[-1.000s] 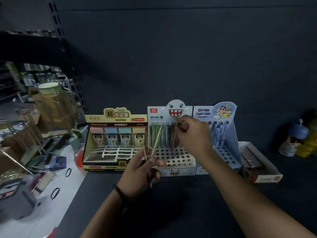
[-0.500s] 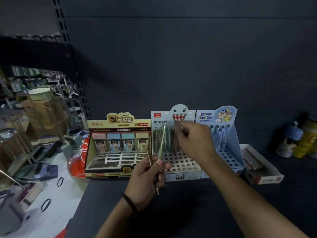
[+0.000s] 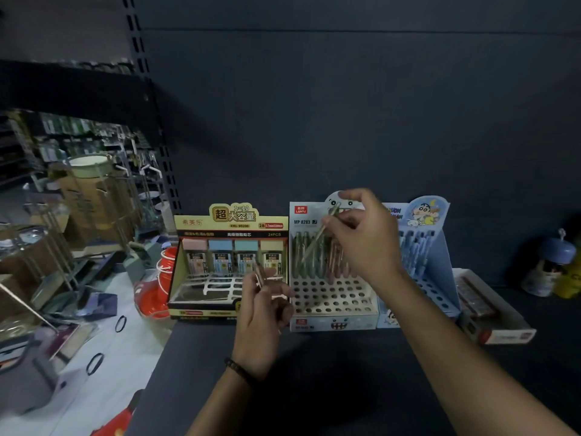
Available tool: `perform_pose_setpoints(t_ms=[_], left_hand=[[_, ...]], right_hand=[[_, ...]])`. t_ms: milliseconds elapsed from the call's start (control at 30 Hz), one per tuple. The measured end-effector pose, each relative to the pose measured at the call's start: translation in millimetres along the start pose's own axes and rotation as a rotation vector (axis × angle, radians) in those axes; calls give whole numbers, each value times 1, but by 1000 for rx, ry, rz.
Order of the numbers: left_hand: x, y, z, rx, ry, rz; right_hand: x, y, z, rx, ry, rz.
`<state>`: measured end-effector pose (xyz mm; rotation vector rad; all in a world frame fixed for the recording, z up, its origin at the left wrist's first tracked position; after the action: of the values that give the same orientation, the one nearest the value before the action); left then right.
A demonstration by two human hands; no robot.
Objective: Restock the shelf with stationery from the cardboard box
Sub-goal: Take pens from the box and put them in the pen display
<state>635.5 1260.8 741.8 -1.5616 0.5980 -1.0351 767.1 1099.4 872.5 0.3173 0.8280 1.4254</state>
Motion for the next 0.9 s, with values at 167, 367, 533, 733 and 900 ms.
perform_pose_setpoints(t_ms=[167,367,533,733,900], left_hand=[[-2,-7,-4,99,-1,23],[-6,-6,1,18,44,-98],[-6,4,6,-79,70,-203],[-2,4,4,-97,139,-285],[0,5,2,-117,179,-344]], right_hand=[[26,4,-11,-124,61,-114],[51,2,-20,-130,162,-248],[63,-1,-20,-90,228,-257],[73,2,-22,-187,311,-359],[59,0,-17,-98,305,-278]])
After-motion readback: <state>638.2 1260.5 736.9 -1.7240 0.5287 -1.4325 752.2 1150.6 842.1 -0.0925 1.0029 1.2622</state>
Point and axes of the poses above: each hand's wrist, its own z-axis towards the middle knuckle, its own x-axis out of the palm, y = z × x, the point moved 9 cm from there along z, towards the middle knuckle, and after that the axes turned 14 degrees about -x, right-handed, at the moved point
